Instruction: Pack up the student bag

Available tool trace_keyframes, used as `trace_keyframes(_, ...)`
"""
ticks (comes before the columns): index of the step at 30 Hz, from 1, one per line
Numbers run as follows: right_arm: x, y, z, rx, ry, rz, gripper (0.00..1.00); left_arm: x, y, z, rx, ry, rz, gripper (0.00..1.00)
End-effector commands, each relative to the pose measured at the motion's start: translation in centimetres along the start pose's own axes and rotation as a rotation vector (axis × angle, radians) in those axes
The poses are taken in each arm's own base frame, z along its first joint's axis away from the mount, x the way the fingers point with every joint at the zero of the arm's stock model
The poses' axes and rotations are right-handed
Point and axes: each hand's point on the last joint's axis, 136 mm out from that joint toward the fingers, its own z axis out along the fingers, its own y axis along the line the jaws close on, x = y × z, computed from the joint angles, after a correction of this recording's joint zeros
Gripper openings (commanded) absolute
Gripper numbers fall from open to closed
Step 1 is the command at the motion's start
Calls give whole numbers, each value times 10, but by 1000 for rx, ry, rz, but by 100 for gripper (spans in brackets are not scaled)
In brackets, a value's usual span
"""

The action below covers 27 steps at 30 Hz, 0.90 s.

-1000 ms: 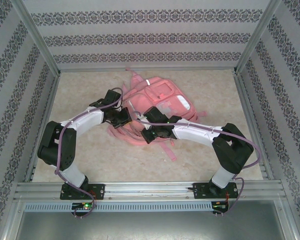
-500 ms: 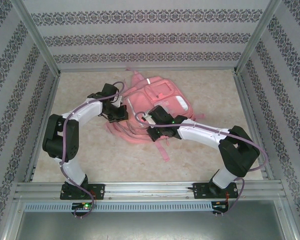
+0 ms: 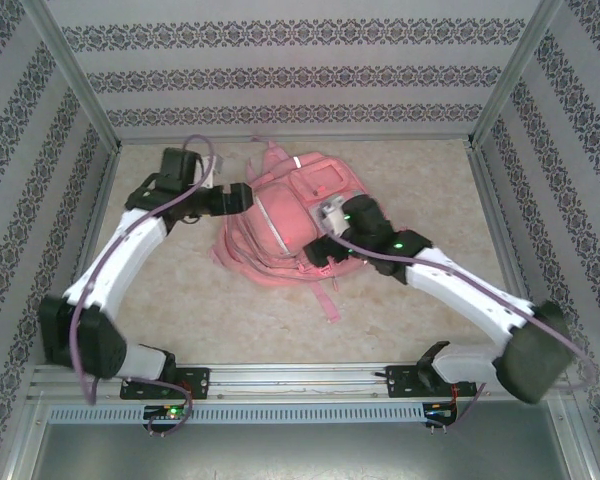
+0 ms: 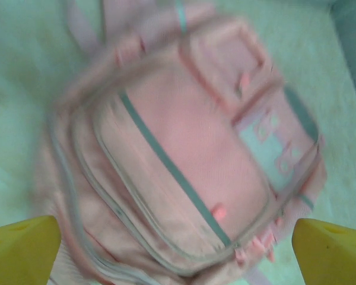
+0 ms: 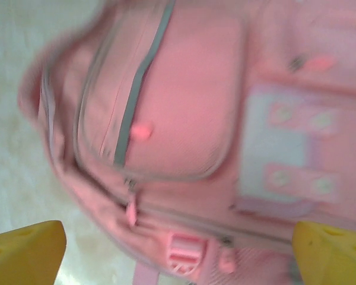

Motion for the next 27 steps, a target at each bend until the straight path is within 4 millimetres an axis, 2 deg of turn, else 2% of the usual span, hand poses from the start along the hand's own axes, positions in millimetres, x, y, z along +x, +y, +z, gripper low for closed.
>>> trace_keyframes(1, -32, -45, -35, 141, -169, 94, 98, -20, 42, -33, -241, -206, 125, 99)
trace_keyframes(3, -34, -83, -58, 286, -250, 164, 98, -19, 60, -48, -342, -304, 179, 99)
trace_keyframes(4, -27, -106, -68, 374, -288, 211, 98, -17, 67, -53, -380, -356, 210, 99)
trace_keyframes(7, 14, -161, -86, 542, -352, 352, 98, 4, 97, -51, -490, -428, 239, 99)
trace_keyframes(10, 56, -195, -95, 650, -376, 432, 98, 22, 129, -43, -566, -479, 169, 99)
trace_keyframes(12, 76, -202, -87, 663, -363, 368, 98, 33, 143, -31, -571, -478, 176, 99)
trace_keyframes(15, 99, -199, -58, 620, -330, 255, 98, 42, 157, -15, -590, -534, 256, 99)
trace_keyframes(18, 107, -200, -34, 569, -329, 251, 98, 47, 165, -1, -532, -591, 262, 99)
trace_keyframes(20, 101, -203, -23, 547, -353, 253, 98, 46, 175, 10, -508, -607, 228, 99)
trace_keyframes(23, 84, -212, -13, 540, -410, 237, 98, 50, 177, 28, -439, -569, 230, 99)
trace_keyframes(25, 86, -218, -3, 550, -367, 186, 98, 54, 185, 33, -433, -568, 207, 99)
trace_keyframes(26, 70, -221, -5, 555, -401, 153, 98, 55, 188, 35, -430, -572, 197, 99)
trace_keyframes(27, 70, -226, -5, 567, -422, 167, 98, 59, 189, 39, -409, -569, 197, 99)
